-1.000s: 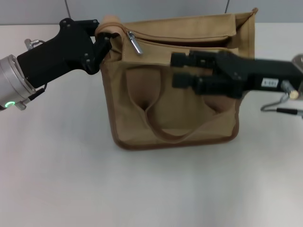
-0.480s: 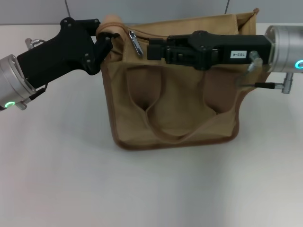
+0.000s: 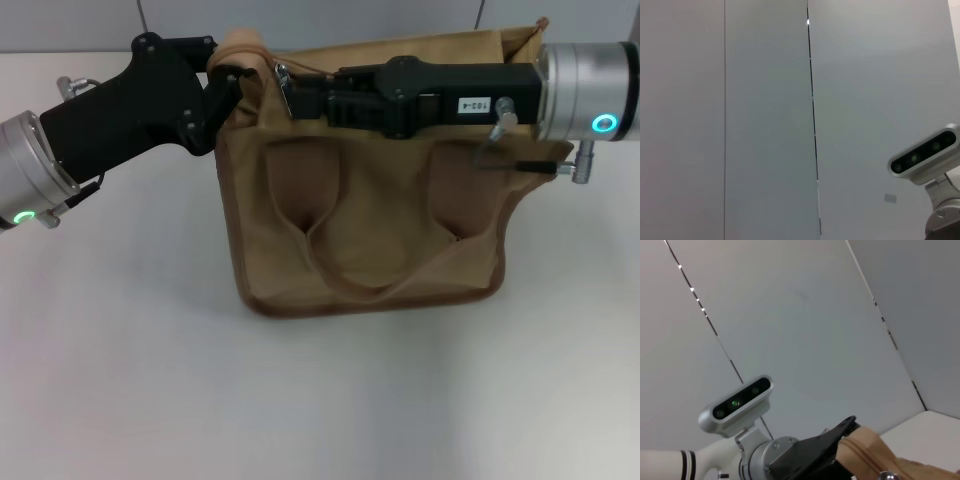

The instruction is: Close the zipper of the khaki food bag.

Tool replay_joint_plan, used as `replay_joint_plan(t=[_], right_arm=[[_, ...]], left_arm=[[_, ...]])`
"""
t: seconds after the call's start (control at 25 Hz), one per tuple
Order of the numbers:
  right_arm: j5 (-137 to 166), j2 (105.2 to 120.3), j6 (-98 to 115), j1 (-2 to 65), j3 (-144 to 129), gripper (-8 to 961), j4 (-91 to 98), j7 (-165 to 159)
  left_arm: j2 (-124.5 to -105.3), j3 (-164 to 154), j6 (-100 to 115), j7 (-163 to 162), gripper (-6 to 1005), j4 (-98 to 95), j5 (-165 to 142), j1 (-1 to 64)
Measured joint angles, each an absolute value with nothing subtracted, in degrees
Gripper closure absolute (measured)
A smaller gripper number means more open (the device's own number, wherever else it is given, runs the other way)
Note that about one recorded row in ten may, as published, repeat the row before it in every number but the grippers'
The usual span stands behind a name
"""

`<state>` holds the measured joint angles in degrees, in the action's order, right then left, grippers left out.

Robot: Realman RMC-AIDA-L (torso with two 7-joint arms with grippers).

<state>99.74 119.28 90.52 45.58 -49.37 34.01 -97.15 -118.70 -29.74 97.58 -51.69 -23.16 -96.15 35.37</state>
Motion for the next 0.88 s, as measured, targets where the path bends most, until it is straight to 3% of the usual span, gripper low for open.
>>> replay_joint_plan(t=[0.76, 0.88], right_arm=[[98.22, 119.61, 86.13, 47.05, -51.52, 650, 32.99, -97.15], [97.98, 119.67, 85.24, 47.42, -51.53, 699, 31.79, -97.33]], left_arm=[[-119.01, -29.61, 95.52, -51.76, 968, -18.64, -93.14, 38.29], [-119.0, -29.53, 95.49, -51.84, 966, -18.41, -93.13, 38.3]])
